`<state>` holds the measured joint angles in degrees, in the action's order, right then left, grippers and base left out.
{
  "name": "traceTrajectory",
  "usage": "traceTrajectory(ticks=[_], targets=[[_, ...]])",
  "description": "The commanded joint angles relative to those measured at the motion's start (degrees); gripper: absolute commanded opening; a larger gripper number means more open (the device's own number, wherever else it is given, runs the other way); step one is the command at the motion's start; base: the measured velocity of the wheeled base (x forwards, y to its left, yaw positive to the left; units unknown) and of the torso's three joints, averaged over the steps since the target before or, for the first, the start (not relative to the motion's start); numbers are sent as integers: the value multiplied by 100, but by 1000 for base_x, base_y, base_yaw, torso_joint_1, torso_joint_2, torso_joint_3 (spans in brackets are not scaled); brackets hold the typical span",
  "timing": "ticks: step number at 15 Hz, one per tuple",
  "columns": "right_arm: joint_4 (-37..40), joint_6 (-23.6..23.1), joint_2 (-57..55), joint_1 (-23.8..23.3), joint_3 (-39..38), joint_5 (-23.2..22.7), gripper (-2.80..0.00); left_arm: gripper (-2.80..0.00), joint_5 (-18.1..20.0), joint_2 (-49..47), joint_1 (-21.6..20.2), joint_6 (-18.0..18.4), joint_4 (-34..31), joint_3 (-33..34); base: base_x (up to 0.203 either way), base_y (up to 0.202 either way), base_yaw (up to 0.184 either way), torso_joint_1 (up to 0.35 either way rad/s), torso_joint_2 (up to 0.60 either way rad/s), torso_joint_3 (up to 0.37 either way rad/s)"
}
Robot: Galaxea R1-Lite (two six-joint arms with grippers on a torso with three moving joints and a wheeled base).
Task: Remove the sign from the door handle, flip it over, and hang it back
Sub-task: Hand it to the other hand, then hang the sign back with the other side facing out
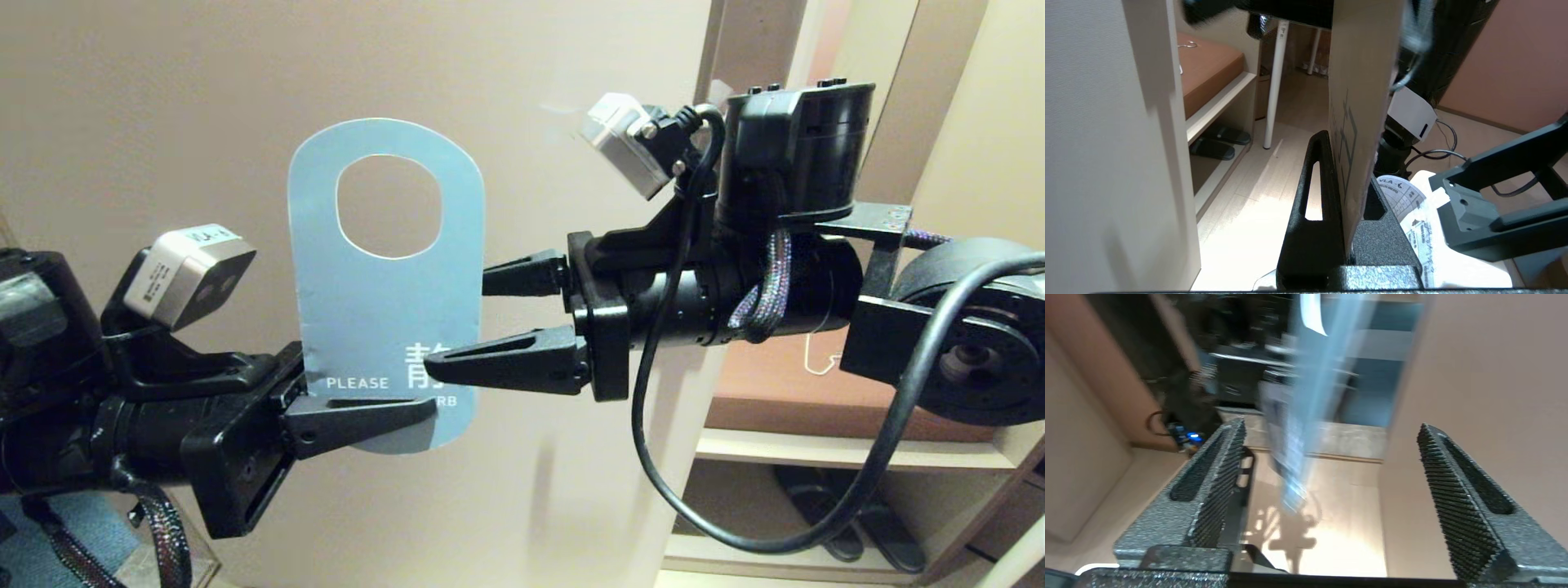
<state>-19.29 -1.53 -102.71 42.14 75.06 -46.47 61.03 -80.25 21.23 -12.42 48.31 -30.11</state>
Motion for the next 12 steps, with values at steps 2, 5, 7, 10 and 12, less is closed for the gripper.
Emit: traceTrajectory(ticks=[2,5,7,10,12], targets=[[-14,-1,51,-293,-32,498,0,-280,21,475,-226,-5,21,325,0,0,0,0,0,0],[-14,3,139,-455,-55,1265,0,-280,-68,1024,-473,26,15,725,0,0,0,0,0,0],[-14,-5,218,-514,-75,1823,0,-280,-281,1412,-669,29,6,976,0,0,0,0,0,0],[-14,-2,443,-552,-219,2700,0,-280,-917,1923,-968,37,-26,1288,0,0,0,0,0,0],[-33,-5,681,-580,-514,3115,0,-280,-1280,2241,-1190,49,-112,1442,0,0,0,0,0,0]])
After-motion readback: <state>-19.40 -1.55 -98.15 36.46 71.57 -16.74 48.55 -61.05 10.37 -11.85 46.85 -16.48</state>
